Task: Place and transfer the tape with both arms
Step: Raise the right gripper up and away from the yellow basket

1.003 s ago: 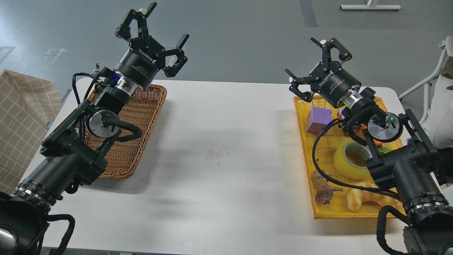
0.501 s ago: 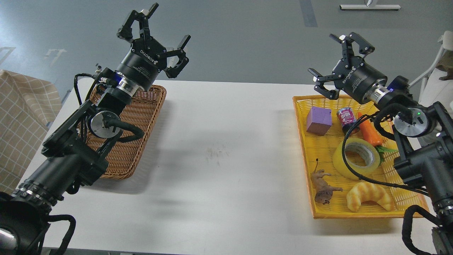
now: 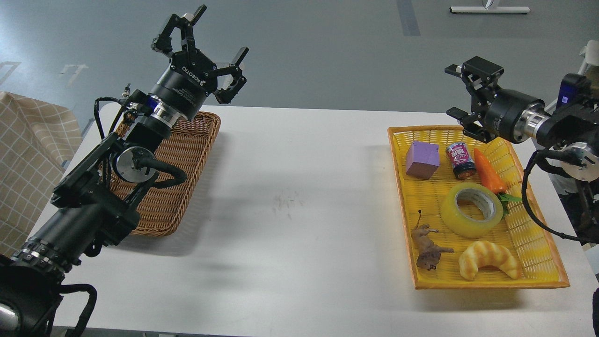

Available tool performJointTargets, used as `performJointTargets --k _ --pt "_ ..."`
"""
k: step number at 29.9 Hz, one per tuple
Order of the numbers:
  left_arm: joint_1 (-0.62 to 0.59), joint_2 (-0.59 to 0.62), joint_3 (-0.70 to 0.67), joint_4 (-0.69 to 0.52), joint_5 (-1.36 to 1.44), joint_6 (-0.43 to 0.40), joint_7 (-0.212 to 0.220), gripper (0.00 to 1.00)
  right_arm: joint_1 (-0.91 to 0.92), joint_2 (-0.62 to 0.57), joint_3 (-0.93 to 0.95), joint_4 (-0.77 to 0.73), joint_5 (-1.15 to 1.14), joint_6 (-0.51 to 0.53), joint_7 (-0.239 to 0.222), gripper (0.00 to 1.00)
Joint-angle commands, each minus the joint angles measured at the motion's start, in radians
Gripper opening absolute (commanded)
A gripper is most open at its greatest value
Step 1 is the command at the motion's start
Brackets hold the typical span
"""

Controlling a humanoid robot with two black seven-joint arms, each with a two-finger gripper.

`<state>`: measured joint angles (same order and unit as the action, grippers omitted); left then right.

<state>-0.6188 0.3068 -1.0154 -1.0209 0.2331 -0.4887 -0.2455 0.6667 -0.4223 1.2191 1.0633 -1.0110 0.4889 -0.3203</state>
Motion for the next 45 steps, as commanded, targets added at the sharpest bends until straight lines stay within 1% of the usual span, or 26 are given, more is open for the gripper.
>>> performJointTargets --k 1,2,4,9,11,12,14,27,30,32,34,38,40,45 --pt "-0.002 -0.002 -0.002 -0.001 0.0 0.0 0.0 0.98 0.004 -0.099 -0.052 0.03 -0.023 0.0 0.0 1.0" --pt "-0.004 -0.002 -0.002 -0.001 0.0 0.0 0.0 0.98 0.008 -0.131 -0.074 0.035 -0.023 0.0 0.0 1.0" --pt "-0.004 -0.003 -0.002 -0.001 0.0 0.0 0.0 0.98 0.014 -0.154 -0.101 0.038 -0.021 0.0 0.001 1.0" --pt "-0.004 -0.002 -0.002 -0.001 0.0 0.0 0.0 0.98 0.007 -0.249 -0.122 0.118 -0.021 0.0 0.004 1.0" --pt "-0.004 0.0 -0.002 -0.001 0.0 0.0 0.0 0.98 0.014 -0.263 -0.119 0.141 -0.017 0.0 0.007 1.0" --pt "-0.004 0.003 -0.002 -0.001 0.0 0.0 0.0 0.98 0.014 -0.269 -0.096 0.182 -0.014 0.0 0.021 1.0" --pt "-0.004 0.008 -0.002 -0.001 0.0 0.0 -0.001 0.98 0.011 -0.282 -0.063 0.195 -0.015 0.0 0.036 1.0" --pt "-0.004 0.006 -0.002 -0.001 0.0 0.0 -0.001 0.98 -0.07 -0.294 -0.053 0.207 -0.024 0.0 0.033 1.0" --pt "-0.002 0.005 -0.002 -0.001 0.0 0.0 -0.001 0.98 -0.093 -0.338 -0.073 0.21 -0.038 0.0 0.035 0.99" --pt "-0.002 0.003 0.0 -0.001 0.0 0.0 -0.001 0.98 -0.096 -0.38 -0.128 0.227 -0.06 0.0 0.035 0.99" --pt "-0.002 0.003 0.0 -0.001 0.0 0.0 -0.001 0.98 -0.09 -0.397 -0.168 0.247 -0.061 0.0 0.035 0.99" --pt "-0.002 0.002 0.0 -0.001 0.0 0.0 -0.001 0.98 -0.099 -0.401 -0.203 0.311 -0.072 0.0 0.035 0.99" --pt "-0.002 0.003 0.0 -0.001 0.0 0.0 -0.001 0.98 -0.098 -0.414 -0.249 0.348 -0.134 0.0 0.035 0.99" --pt "-0.002 0.008 0.0 -0.001 0.0 0.0 -0.001 0.98 -0.101 -0.414 -0.286 0.351 -0.237 0.0 0.035 0.99"
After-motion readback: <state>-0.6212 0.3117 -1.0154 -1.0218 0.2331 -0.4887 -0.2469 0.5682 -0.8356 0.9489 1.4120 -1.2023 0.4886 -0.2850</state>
